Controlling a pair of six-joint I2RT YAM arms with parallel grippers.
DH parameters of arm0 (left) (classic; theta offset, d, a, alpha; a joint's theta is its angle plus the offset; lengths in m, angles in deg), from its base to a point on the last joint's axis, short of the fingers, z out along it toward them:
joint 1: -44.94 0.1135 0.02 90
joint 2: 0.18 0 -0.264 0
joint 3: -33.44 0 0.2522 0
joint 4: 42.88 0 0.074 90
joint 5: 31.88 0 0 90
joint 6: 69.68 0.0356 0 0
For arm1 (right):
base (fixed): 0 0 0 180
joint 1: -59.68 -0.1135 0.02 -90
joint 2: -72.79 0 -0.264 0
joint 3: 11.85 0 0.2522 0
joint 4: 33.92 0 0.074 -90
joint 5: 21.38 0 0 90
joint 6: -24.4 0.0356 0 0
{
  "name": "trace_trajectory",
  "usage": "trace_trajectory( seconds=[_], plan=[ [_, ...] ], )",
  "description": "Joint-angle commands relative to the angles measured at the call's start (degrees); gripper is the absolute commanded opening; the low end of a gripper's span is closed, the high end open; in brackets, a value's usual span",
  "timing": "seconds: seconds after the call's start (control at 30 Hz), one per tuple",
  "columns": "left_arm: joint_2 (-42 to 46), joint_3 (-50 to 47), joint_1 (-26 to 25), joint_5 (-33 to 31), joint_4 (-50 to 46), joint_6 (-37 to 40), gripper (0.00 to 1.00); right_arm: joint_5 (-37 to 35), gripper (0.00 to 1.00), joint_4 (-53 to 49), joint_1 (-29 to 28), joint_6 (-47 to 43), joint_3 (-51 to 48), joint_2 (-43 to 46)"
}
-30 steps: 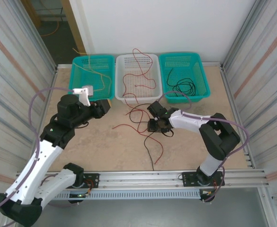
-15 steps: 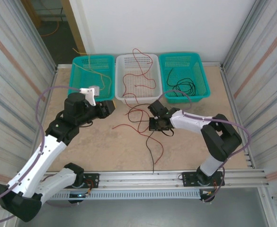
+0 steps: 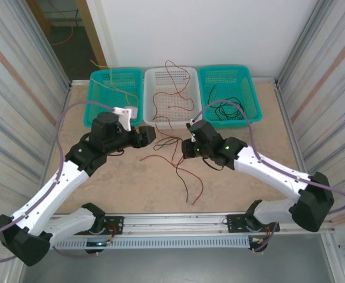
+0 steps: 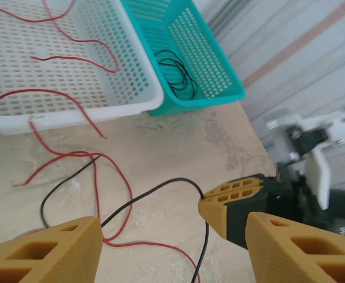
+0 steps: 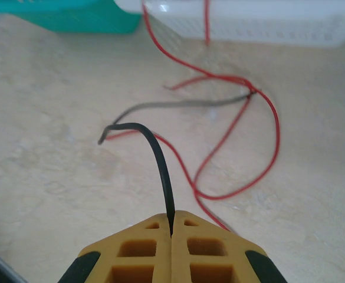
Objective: Untangle the cables
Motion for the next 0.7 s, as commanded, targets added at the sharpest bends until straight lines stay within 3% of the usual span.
trace_trajectory(
  seconds=[0.0,0.17,0.67],
  plan=[
    [-0.69,2.52,-2.32,0.57,2.32,2.95,0.71,-0.83,0.0,-1.79,-0.77,-2.65,3.12,3.53],
    [-1.5,3.62,-4.86,1.56,2.44,7.07,0.74,0.88,0.0,-1.49,-0.77,-3.07,5.68,6.2],
    [-3.92,6.42,-4.93,-0.26,-2.24,18.07,0.73,7.89,0.0,-1.25,-0.69,-4.58,11.46,9.56]
  ],
)
